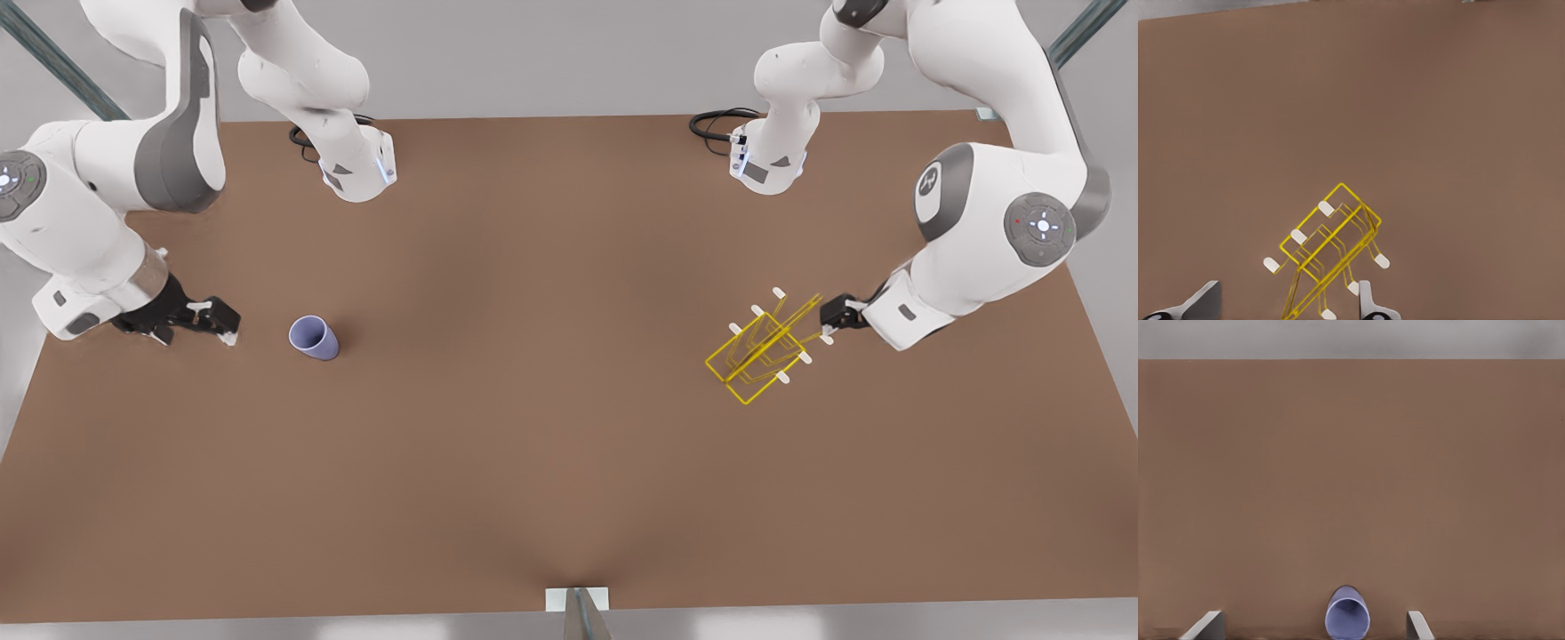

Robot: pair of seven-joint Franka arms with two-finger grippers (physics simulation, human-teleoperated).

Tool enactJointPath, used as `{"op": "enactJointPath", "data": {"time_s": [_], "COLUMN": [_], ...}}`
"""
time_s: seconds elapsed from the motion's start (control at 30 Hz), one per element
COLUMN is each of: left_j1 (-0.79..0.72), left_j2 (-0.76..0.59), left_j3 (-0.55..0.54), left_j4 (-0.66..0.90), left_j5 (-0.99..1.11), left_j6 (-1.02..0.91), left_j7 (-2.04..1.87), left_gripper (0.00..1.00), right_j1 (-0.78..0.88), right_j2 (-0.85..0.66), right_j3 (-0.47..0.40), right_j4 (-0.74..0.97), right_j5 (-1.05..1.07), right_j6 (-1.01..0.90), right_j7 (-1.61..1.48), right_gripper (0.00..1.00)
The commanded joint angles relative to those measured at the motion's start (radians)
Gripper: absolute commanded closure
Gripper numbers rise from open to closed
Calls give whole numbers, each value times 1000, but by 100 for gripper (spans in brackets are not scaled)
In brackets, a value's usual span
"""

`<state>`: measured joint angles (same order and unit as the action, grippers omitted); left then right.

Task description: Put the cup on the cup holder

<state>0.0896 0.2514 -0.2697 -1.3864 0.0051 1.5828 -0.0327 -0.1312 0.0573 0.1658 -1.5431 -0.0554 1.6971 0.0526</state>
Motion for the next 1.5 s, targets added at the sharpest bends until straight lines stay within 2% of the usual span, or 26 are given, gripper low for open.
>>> {"op": "enactJointPath", "data": {"time_s": [0.0,0.1,0.13,0.2,0.27,0.33,0.4,0.47,0.53,0.77,0.9,1.03,1.23,1.47], "left_j1": [-4,-13,-25,-156,-212,-212,-241,-243,-238,-258,-265,-263,-266,-272], "left_j2": [2,9,2,9,28,42,42,48,66,126,144,152,177,204], "left_j3": [-2,-2,-8,-28,-31,-31,-33,-31,-29,-29,-29,-28,-28,-28], "left_j4": [3,0,-2,7,7,12,7,12,13,10,1,-13,-25,-26], "left_j5": [18,19,18,7,19,19,32,49,50,125,128,130,151,151], "left_j6": [55,49,-47,-63,-52,-49,-53,-47,-44,-17,5,8,9,8], "left_j7": [-67,-95,-95,-216,-354,-345,-354,-355,-358,-368,-368,-368,-369,-372], "left_gripper": [0,0,0,0,0,0,0,0,0,0,0,0,0,0], "right_j1": [12,12,16,16,13,16,5,-5,-22,-127,-183,-182,-177,-179], "right_j2": [-44,-13,47,105,167,130,116,23,-67,1,-73,-134,-91,-62], "right_j3": [4,30,57,80,86,98,152,153,153,156,167,172,222,230], "right_j4": [-11,-5,1,-3,-2,-117,-253,-433,-540,-555,-693,-769,-753,-758], "right_j5": [-1,3,2,5,8,6,6,6,6,8,9,9,12,17], "right_j6": [-126,-128,-122,-109,-100,-44,39,176,194,337,529,555,608,619], "right_j7": [39,36,36,38,36,35,33,33,30,23,20,3,6,6], "right_gripper": [0,0,0,0,0,0,0,0,0,0,0,0,0,0]}}
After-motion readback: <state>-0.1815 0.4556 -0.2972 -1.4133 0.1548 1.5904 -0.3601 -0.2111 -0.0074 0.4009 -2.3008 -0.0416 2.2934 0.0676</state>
